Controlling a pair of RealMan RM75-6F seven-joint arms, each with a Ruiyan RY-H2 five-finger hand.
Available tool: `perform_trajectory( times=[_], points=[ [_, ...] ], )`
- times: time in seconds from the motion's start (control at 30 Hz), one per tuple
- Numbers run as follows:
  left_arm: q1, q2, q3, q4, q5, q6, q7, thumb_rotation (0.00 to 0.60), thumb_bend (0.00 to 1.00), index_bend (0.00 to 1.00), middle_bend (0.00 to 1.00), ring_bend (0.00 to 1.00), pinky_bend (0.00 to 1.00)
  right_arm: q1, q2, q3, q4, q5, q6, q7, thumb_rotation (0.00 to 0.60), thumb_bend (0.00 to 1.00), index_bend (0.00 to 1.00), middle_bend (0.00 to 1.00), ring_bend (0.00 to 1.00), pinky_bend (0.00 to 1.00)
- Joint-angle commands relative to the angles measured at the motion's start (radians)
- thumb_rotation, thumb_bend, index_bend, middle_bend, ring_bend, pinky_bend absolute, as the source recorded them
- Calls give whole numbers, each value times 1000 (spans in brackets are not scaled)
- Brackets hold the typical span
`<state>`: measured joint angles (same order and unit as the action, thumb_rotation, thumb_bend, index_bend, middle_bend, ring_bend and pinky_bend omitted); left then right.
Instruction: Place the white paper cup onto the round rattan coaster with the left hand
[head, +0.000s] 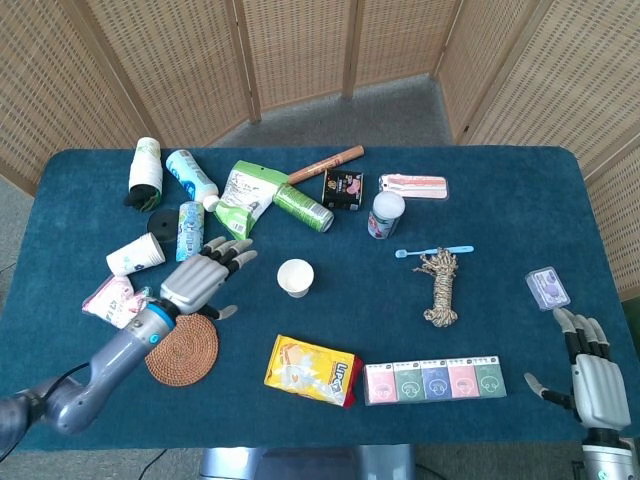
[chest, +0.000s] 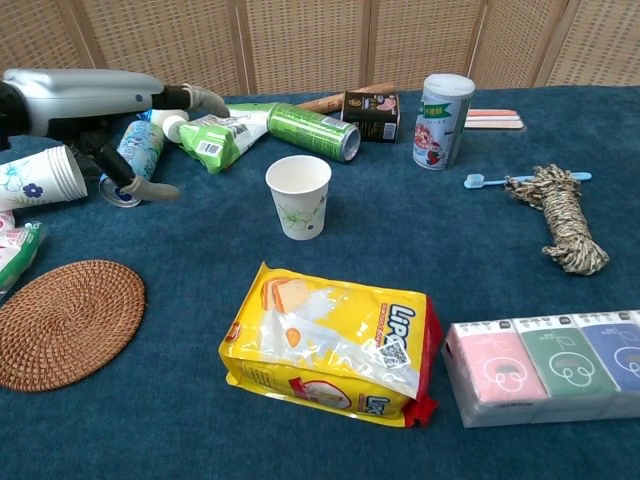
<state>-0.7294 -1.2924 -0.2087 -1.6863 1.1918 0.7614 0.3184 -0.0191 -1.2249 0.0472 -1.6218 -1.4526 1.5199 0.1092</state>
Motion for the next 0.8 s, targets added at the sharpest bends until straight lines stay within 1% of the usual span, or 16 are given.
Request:
perform_trajectory(
  times=[0.03,0.23,0.53,0.8],
  points=[
    [-42,-58,-4,47,-31,-8,19,499,318,0,0,0,0,-8,1,2,11,7,6,16,600,219,0,0,0,0],
    [-109,-144,-9,112,-64,-28,25,495,316,0,0,0,0,-22,2,0,33,11,14,40,600,221,0,0,0,0],
    [-166,-249,-16,214,-86,-25,-13,494,314,0,0,0,0,-37,6,0,54,19,17,65,600,220,0,0,0,0],
    [-193,-306,-17,263,-64,-27,-81,488,314,0,0,0,98,-47,6,-2,67,20,17,79,600,220,0,0,0,0]
  ],
)
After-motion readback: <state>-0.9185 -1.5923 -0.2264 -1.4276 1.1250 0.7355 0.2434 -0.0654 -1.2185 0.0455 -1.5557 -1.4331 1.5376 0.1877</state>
